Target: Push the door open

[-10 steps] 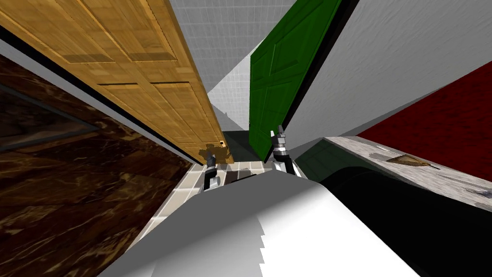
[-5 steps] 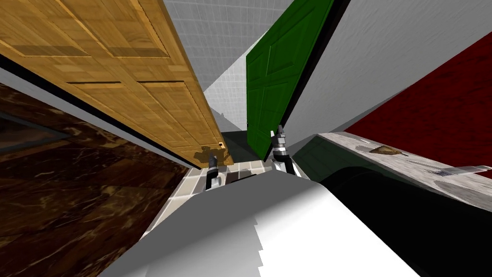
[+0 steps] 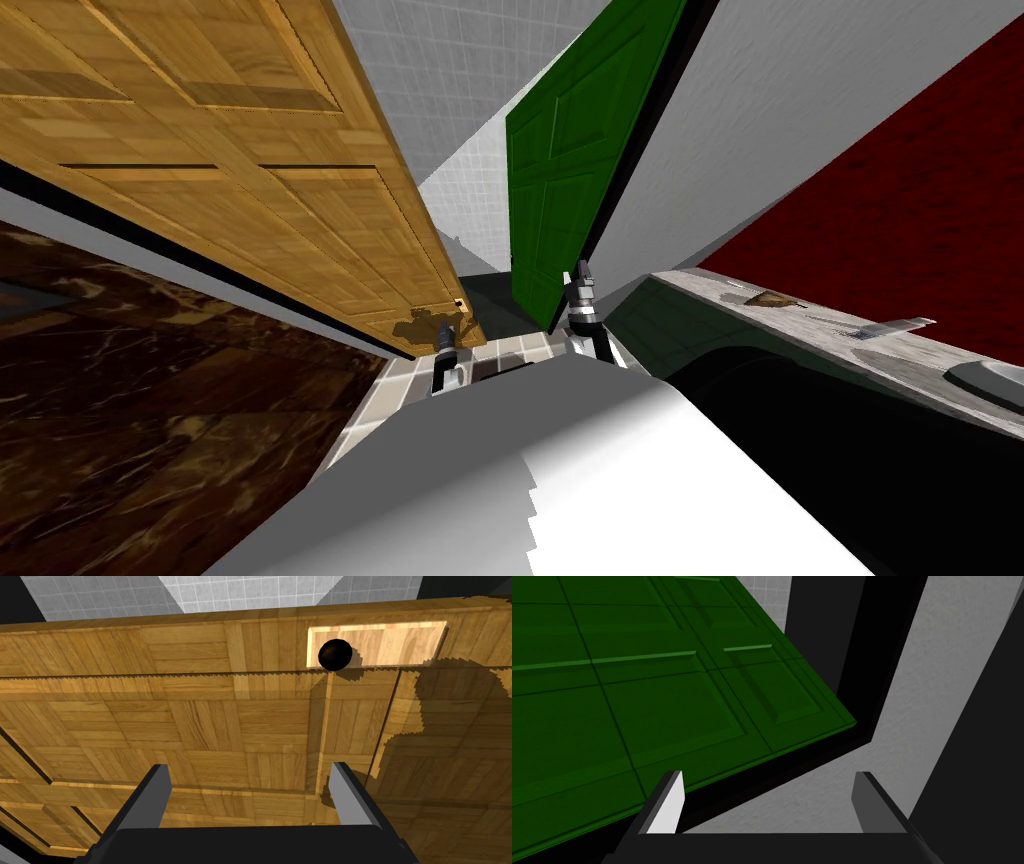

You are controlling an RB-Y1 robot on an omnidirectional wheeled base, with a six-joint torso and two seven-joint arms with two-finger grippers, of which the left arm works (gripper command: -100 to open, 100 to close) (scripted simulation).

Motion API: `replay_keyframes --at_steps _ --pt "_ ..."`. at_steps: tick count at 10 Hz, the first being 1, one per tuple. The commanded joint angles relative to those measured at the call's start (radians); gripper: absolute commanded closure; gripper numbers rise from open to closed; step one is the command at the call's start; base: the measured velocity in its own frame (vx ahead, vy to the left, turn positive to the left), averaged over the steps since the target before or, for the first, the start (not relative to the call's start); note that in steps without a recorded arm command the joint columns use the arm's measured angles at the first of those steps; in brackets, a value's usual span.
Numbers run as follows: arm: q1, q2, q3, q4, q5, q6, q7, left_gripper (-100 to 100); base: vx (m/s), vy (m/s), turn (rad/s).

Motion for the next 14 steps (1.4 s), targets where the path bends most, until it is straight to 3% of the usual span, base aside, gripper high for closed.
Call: replay_keyframes --at_steps 1,12,13,14 --pt "-0.013 -0.004 0.0 0.04 0.001 -0.007 0.002 -100 0.014 0.103 -0.162" --pt "-0.102 -0.045 0.003 0.284 0.008 -0.05 0.011 -100 0.018 0.102 -0.135" --pt "-0.109 -0.05 0.004 0.302 0.009 -0.053 0.012 -100 0.014 0.093 -0.145" --pt "-0.104 -0.047 0.004 0.29 0.008 -0.052 0.011 -100 0.005 0.044 -0.032"
